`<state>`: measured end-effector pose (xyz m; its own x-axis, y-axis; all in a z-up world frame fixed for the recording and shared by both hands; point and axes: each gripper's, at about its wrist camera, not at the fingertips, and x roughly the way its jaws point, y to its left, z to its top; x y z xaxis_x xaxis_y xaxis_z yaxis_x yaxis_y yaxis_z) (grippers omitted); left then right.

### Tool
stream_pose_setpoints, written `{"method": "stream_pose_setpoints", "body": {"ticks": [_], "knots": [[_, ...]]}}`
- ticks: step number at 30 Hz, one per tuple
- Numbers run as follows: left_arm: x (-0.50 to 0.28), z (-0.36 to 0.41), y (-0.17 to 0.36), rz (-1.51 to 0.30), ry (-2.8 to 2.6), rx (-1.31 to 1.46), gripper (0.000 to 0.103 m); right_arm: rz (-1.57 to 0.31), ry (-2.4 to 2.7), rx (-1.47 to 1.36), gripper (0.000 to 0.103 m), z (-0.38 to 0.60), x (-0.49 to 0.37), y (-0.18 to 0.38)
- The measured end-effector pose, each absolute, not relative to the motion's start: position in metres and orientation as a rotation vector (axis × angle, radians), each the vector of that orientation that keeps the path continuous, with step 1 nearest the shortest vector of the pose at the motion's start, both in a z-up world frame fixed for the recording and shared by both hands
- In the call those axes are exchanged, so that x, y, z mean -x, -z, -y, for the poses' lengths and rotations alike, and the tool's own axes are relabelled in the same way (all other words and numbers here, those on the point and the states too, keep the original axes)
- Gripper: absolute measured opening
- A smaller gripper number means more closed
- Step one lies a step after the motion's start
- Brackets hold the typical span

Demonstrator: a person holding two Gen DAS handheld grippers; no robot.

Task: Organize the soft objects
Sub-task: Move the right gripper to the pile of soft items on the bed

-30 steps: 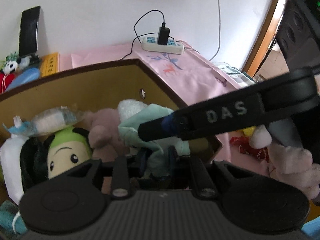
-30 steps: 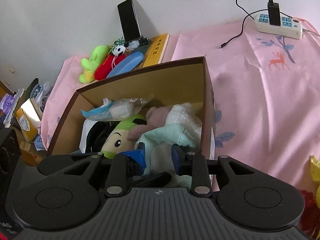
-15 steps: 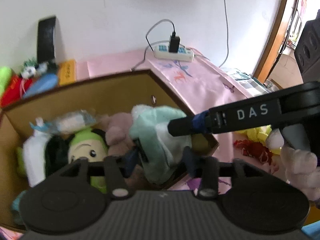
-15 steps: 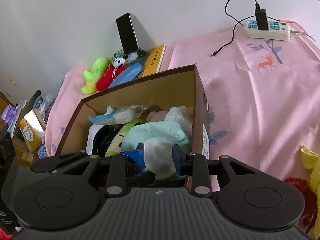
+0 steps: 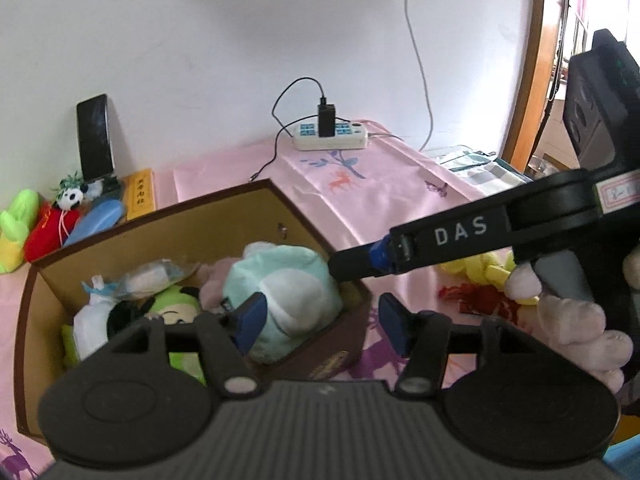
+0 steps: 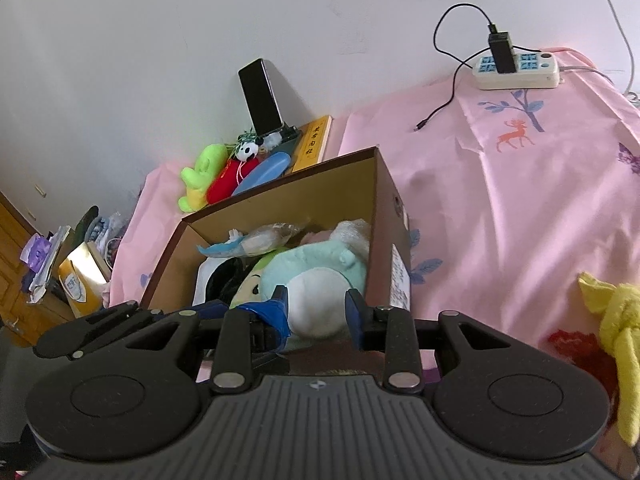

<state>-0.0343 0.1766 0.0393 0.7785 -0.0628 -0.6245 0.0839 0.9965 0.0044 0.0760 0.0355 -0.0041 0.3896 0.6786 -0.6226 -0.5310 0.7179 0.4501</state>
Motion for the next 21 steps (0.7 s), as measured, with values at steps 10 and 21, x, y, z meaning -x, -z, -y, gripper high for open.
{"method": "stream_pose_setpoints", "body": {"ticks": [10, 21], "knots": [[0.034, -0.132, -0.033, -0.716, 0.122, -0.039, 0.063, -0.903, -0.734, -0.235, 0.014, 0.006, -0.072, 0.008], [0.016, -0.078, -0.01, -0.803, 0.219, -0.044, 0.065, -0.937, -0.652, -0.258, 0.014, 0.058, -0.076, 0.02]]}}
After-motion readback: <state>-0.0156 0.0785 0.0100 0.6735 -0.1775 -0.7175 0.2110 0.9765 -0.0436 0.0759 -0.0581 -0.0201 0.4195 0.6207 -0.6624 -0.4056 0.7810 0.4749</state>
